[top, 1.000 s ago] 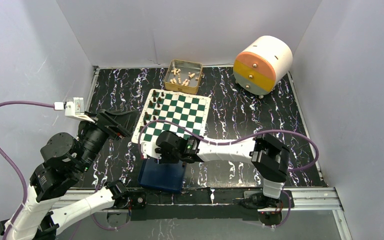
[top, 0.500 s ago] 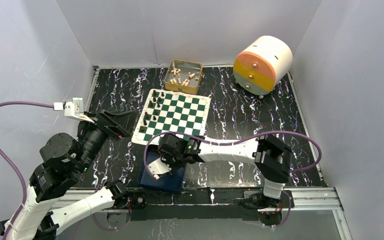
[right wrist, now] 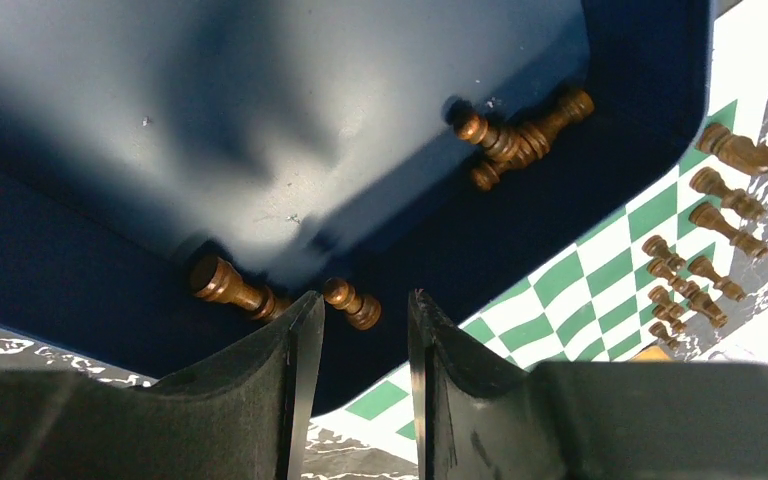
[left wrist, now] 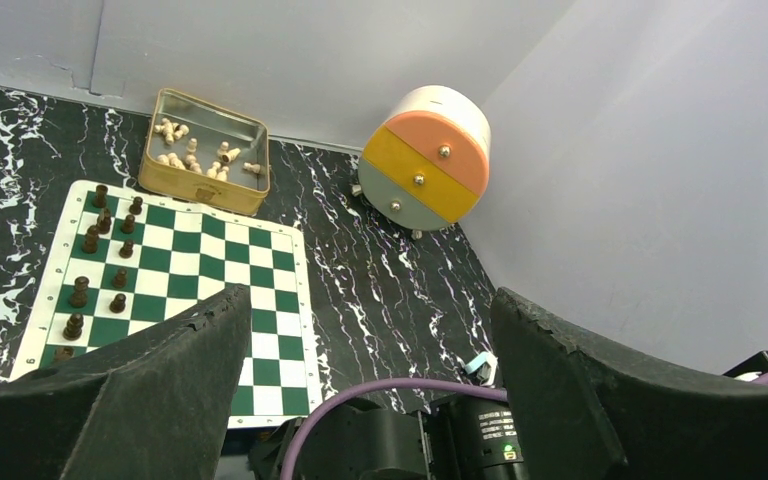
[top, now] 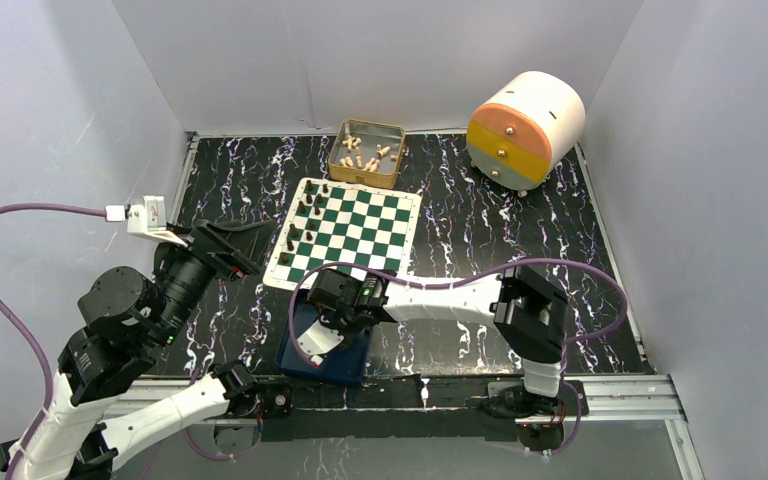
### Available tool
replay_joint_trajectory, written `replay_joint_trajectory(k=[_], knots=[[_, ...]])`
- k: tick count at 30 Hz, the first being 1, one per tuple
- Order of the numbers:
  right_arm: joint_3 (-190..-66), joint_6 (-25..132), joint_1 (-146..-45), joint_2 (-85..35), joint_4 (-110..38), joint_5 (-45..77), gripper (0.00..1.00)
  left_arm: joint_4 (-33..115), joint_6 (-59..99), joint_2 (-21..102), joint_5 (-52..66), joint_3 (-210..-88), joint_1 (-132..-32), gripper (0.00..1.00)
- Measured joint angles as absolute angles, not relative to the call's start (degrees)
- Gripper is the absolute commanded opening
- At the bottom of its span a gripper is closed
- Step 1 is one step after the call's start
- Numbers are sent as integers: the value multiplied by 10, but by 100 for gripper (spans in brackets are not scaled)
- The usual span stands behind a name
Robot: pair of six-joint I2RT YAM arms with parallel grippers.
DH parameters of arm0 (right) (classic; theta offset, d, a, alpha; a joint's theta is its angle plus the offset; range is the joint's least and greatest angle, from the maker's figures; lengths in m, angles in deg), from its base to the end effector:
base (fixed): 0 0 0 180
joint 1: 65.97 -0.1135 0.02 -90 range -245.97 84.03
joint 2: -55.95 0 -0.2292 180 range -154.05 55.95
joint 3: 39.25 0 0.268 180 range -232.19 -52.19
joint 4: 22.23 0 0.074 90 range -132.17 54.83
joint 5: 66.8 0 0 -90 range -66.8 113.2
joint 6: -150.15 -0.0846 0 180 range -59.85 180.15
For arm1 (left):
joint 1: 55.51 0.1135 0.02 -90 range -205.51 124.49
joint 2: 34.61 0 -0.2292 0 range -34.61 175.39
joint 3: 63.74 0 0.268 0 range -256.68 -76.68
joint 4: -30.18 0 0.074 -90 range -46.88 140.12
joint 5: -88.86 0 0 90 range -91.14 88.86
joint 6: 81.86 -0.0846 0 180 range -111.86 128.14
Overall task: Set up the chess pieces on the board
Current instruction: Pick up the chess piece from the storage box.
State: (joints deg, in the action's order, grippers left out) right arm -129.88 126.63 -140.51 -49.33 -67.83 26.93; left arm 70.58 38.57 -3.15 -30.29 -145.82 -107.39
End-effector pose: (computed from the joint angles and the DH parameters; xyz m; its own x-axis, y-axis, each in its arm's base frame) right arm 0.1168 0.4017 0.1293 0.7816 -0.6064 -0.1462 -0.5926 -0.6487 -0.4775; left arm 0.1189 -0.0848 0.4665 -0.1037 -0.5844 -0.8048 0.3928 0.7193 -0.5730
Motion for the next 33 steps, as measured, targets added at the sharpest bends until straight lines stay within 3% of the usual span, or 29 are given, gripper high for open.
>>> replay_joint_trajectory(k=[33], knots=[[-1330, 1359, -1422, -550, -729, 349, 45, 702, 386, -41, -298, -1458, -1074, 85]])
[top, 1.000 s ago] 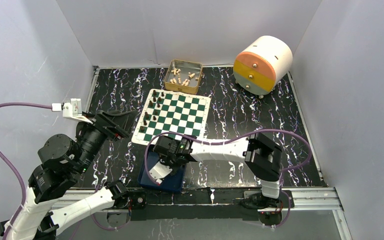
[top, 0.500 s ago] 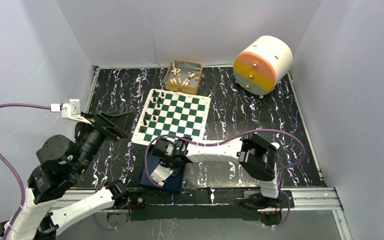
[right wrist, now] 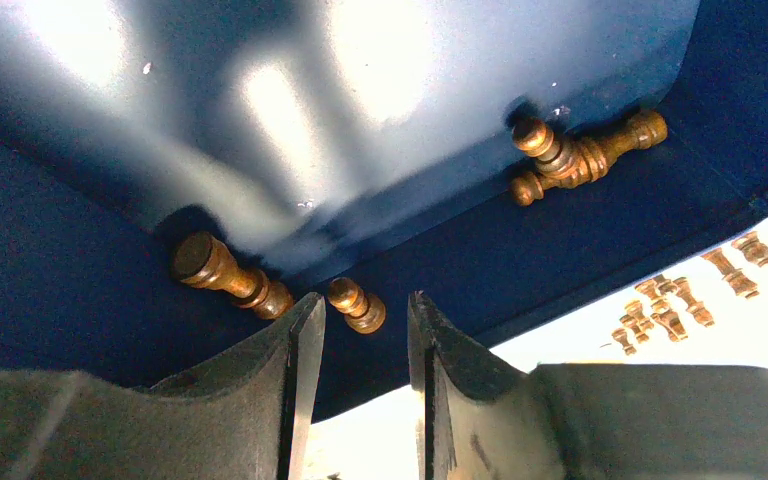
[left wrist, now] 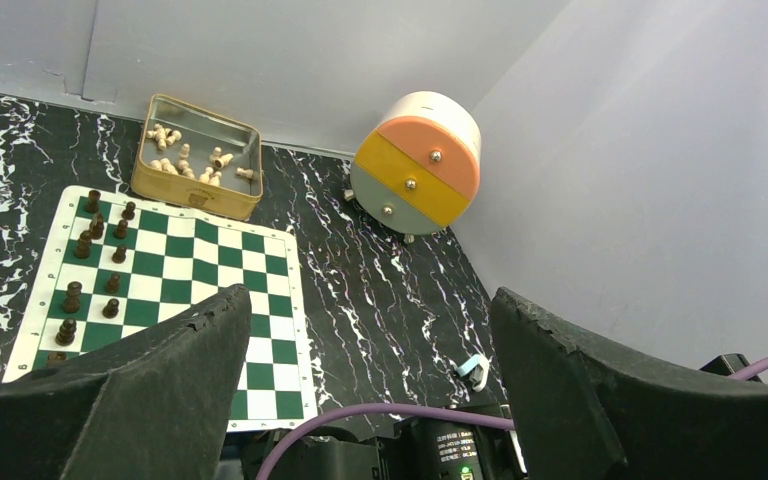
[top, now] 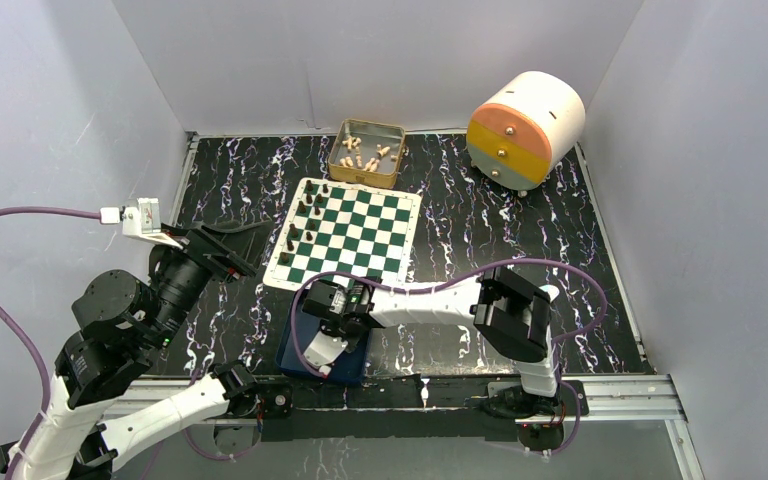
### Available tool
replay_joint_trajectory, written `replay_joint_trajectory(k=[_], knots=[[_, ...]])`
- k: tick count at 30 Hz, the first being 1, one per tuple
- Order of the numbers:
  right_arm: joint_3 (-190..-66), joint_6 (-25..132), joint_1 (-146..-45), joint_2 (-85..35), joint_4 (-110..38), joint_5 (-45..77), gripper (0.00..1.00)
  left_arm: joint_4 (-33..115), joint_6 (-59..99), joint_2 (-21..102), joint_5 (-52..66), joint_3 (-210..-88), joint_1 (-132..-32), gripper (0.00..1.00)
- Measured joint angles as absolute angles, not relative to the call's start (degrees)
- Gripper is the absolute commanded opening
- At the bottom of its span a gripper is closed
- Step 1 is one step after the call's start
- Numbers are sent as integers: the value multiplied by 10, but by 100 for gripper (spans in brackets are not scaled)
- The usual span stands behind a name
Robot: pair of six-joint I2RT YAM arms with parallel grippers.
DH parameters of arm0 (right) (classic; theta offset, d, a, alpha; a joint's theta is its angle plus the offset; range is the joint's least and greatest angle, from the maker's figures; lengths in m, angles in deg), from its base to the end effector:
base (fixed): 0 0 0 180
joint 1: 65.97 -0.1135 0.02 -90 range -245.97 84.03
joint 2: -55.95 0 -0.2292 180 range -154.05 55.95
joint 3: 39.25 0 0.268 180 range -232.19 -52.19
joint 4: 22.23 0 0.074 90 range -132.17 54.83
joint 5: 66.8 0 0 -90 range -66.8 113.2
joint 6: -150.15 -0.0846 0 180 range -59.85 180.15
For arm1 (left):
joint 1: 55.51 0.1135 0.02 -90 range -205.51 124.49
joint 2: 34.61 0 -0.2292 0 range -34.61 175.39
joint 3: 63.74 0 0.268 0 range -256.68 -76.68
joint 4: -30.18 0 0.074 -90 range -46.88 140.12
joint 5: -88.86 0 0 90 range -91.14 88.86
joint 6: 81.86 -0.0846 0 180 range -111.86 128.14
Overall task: Set up the chess pieces on the board
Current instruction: Pick up the chess piece from the storage box.
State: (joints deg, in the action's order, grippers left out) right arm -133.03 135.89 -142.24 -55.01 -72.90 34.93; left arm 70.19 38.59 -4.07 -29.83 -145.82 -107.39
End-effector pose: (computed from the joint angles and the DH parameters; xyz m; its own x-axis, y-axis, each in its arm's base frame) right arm 0.1157 0.4012 0.1031 0.8501 -0.5190 0.0896 -0.4429 -0.7964 -0.4118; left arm 0.1150 -0.0807 0.4694 -0.0962 -0.5975 -0.7960 0.4072 0.7062 -0.5793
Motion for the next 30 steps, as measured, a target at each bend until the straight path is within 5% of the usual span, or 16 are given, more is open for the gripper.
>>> replay_joint_trajectory(k=[13, 24, 30], knots=[[-1330, 1366, -1425, -563, -731, 360, 33, 702, 386, -46, -298, -1458, -1074, 85], [-1330, 1363, -1426, -567, -730, 349, 0, 702, 386, -47, -299, -1458, -1074, 85], [-1330, 1348, -1426, -557, -710, 321, 0, 702, 386, -47, -298, -1455, -1074, 84]])
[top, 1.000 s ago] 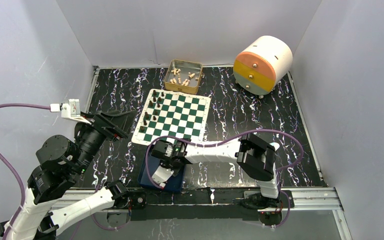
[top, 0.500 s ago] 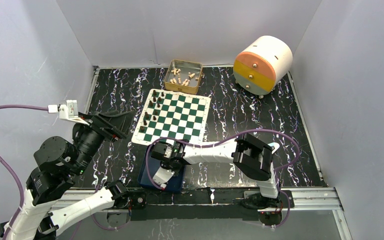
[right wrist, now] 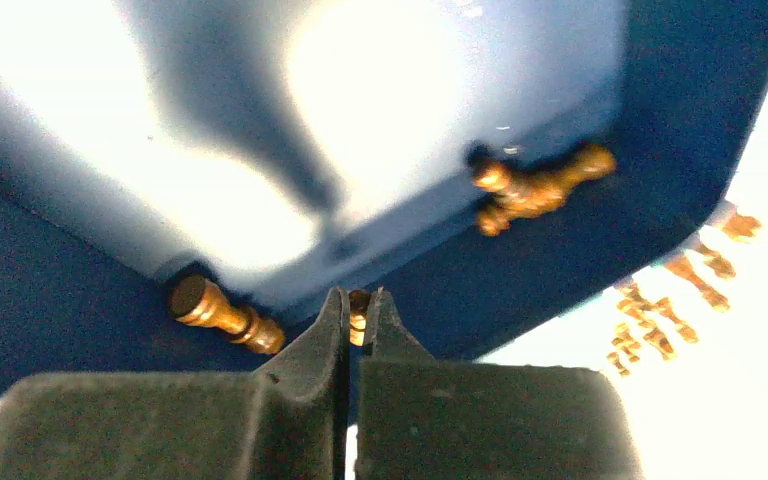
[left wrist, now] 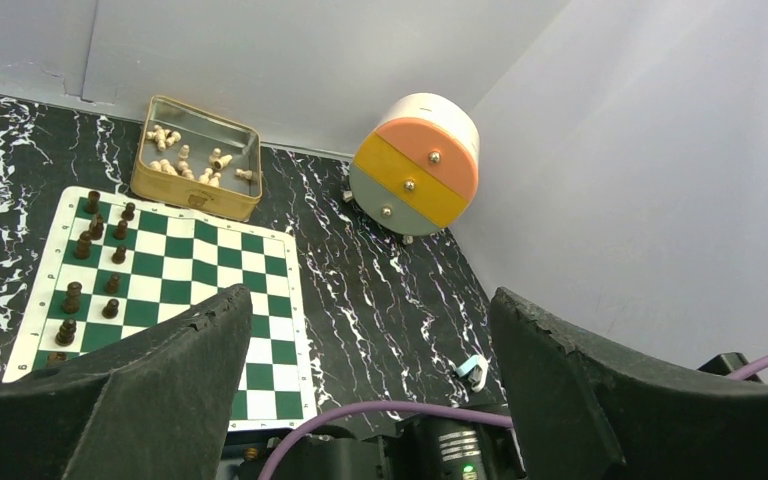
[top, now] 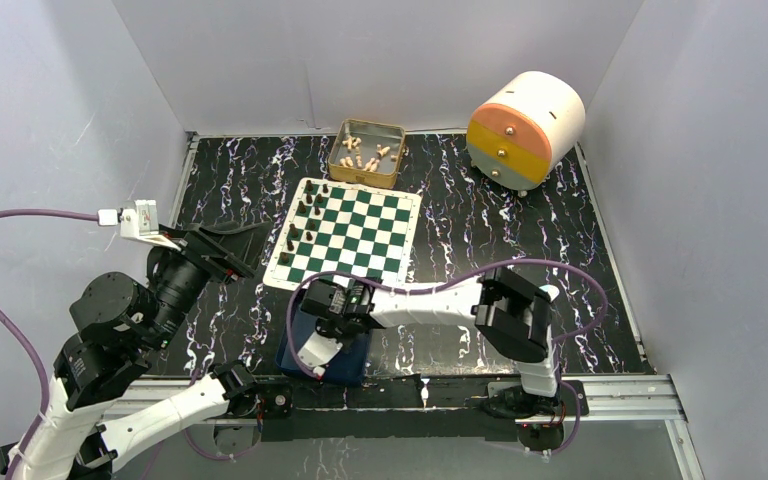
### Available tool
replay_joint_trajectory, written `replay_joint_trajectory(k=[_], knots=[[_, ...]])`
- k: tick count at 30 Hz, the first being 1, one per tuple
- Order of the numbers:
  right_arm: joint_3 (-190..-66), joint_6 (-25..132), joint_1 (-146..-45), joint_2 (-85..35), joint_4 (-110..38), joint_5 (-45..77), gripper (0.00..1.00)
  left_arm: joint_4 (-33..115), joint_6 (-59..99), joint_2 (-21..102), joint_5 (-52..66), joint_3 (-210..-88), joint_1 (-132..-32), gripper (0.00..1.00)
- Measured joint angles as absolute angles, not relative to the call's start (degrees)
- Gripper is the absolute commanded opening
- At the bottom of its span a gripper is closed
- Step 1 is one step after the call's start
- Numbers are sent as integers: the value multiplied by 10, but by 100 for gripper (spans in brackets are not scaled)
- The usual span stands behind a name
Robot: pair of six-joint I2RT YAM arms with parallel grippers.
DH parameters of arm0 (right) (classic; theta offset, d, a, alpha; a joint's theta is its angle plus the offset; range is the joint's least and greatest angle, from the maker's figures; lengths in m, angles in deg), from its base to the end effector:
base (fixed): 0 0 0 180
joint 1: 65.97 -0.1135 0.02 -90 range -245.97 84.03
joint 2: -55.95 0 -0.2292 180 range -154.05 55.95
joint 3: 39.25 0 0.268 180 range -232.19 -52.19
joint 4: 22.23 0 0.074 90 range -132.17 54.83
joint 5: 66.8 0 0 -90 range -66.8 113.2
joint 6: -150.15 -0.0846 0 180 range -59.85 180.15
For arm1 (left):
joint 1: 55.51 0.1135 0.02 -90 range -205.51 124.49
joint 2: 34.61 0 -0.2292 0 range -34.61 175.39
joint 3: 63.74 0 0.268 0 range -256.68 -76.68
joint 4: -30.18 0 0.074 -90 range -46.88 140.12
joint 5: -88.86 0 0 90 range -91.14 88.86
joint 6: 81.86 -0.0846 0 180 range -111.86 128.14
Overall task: Set up the chess pieces on the board
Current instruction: Pick up the chess piece from the storage box, then place the chess piece on the chessboard.
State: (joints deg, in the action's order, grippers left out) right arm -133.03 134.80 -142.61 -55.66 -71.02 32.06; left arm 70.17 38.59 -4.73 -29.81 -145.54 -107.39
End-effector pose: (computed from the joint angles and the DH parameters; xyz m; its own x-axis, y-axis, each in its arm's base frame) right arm 0.1102 0.4076 0.0999 0.8573 -0.5139 0.0313 -0.4553 -0.7850 -0.4201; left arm 0.1132 -0.0785 0.4693 -0.0930 -0.6018 -0.7932 0.4099 0.7029 -0.5813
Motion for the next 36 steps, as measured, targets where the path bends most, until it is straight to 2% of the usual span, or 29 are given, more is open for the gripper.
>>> replay_joint_trajectory(k=[6, 12, 22, 28, 36], knots=[[-1328, 1294, -1416, -483, -646, 230, 0, 701, 386, -47, -296, -1455, -1074, 84], [-1287, 1167, -1376, -416, -530, 167, 0, 701, 385, -38, -296, -1455, -1074, 80], [-1067, 860, -1211, -295, -235, 87, 0, 706, 377, 24, -297, -1435, -1074, 72], [-974, 738, -1155, -286, -98, 96, 0, 701, 356, 53, -305, -1374, -1074, 71], [-913, 667, -1133, -335, 31, 126, 3, 701, 340, 65, -306, -1298, -1074, 71]])
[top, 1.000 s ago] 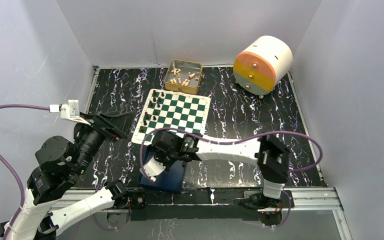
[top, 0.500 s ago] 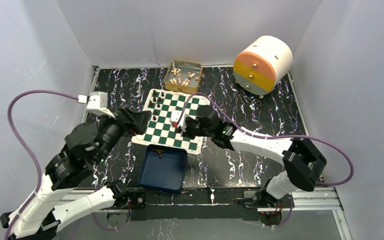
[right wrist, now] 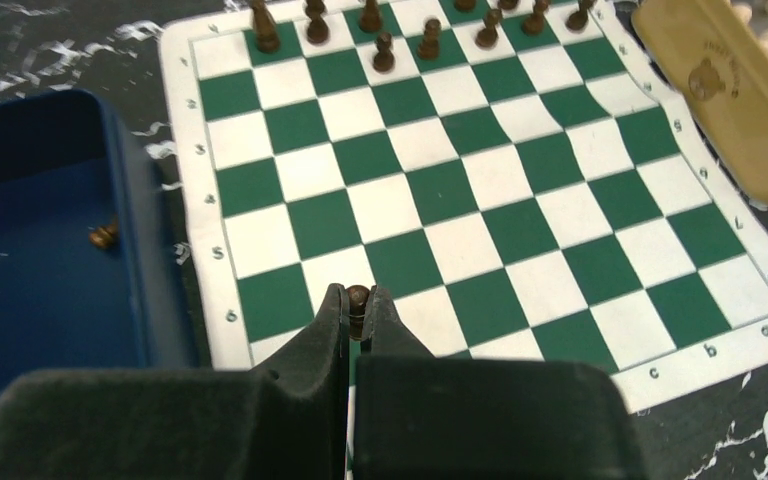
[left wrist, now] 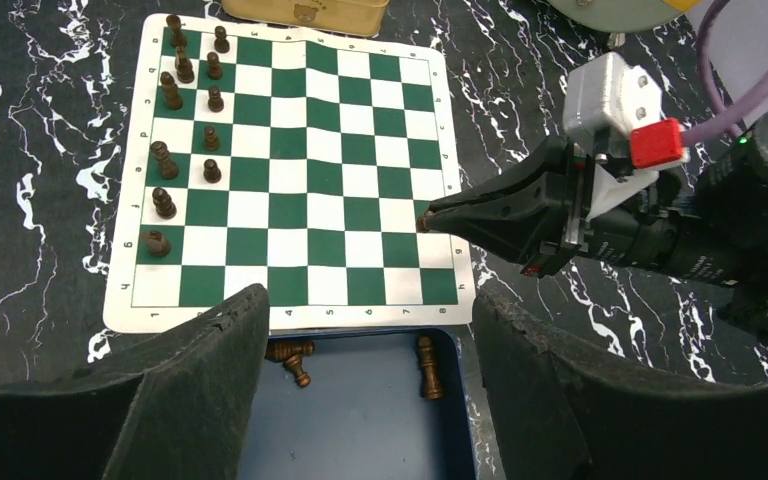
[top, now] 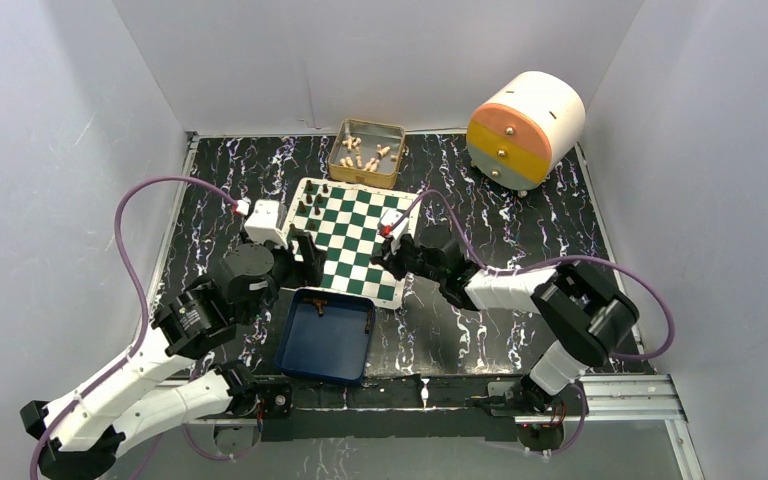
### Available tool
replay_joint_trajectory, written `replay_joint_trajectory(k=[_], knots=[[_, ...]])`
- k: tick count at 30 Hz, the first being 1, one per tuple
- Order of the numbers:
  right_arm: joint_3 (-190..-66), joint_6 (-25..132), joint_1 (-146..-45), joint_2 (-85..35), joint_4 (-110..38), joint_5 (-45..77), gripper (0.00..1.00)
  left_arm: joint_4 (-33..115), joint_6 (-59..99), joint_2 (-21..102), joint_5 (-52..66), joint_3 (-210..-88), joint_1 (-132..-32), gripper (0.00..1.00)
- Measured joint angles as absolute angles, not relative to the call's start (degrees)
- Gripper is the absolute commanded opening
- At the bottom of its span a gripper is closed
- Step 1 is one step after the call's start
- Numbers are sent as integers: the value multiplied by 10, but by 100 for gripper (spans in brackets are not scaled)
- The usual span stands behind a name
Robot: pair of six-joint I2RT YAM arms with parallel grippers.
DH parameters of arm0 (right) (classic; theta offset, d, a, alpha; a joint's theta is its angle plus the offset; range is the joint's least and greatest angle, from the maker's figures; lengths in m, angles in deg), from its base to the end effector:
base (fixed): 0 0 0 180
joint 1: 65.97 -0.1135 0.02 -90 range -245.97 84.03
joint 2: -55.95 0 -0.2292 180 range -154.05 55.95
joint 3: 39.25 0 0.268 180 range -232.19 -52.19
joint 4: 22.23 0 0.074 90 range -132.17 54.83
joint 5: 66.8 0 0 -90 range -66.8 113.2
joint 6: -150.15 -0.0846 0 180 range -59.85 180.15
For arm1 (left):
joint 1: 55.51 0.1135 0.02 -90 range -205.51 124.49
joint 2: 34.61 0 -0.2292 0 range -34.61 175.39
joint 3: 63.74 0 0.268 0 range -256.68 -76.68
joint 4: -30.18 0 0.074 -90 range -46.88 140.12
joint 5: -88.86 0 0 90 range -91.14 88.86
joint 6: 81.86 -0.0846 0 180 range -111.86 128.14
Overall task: Set up the chess pieces on the board
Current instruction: Place the chess piece on the chessboard.
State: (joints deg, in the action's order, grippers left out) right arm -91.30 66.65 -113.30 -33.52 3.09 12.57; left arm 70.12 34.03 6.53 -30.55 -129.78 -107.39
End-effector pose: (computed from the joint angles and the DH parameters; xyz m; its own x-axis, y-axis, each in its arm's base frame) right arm 0.2491 0.2932 0.1469 -0.0455 -0.2135 -0.9759 -0.8556 0.5126 -0.0723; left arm 0.1766 -0.1578 0.3388 -0.3155 -0.2141 -0.9245 0.2832 0.9086 -0.3071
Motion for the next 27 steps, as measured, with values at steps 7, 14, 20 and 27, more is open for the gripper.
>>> replay_joint_trajectory(k=[7, 14, 20, 27], knots=[[-901, 660, -1112, -409, 98, 128, 4, 693, 348, 71, -304, -1291, -1074, 68], [-901, 665, -1107, -453, 154, 130, 9, 688, 354, 77, -292, -1282, -1074, 67], [-901, 665, -1107, -468, 170, 132, 19, 688, 363, 88, -286, -1282, -1074, 66], [-899, 666, -1107, -468, 177, 137, 25, 686, 363, 107, -276, -1282, -1074, 66]])
